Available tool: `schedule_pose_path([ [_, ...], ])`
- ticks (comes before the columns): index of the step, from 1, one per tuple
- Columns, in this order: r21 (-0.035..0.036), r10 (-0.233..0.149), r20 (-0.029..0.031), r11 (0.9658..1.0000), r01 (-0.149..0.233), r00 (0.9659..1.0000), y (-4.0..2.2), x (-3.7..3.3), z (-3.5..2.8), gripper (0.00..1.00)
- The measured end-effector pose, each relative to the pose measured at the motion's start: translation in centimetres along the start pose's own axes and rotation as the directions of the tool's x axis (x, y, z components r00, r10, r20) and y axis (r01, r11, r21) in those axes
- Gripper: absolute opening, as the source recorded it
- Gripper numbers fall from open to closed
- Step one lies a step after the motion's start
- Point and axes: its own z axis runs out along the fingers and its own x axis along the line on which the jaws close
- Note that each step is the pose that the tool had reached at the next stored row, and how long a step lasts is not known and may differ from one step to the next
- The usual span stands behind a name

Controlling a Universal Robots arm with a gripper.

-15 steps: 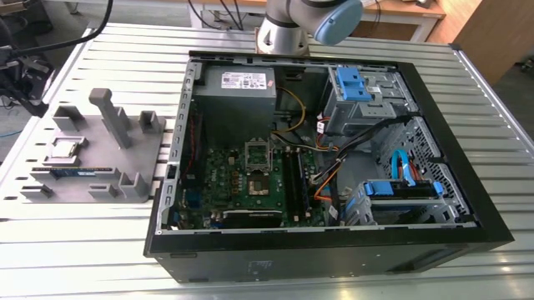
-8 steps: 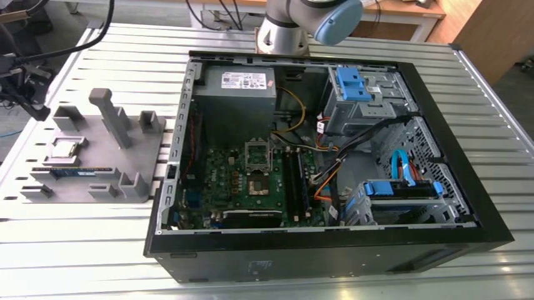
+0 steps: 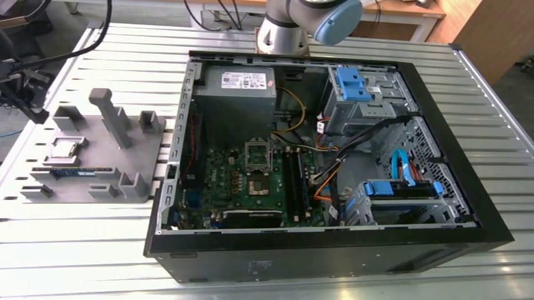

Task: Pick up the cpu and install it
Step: 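Reach for the cpu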

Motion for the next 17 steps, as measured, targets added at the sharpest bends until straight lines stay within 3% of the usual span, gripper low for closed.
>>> schedule_pose_path([
  [17, 0.0038, 0.000, 0.0003, 1.0000, 0.000, 1.0000, -0.14, 0.38, 2.73, 0.11],
])
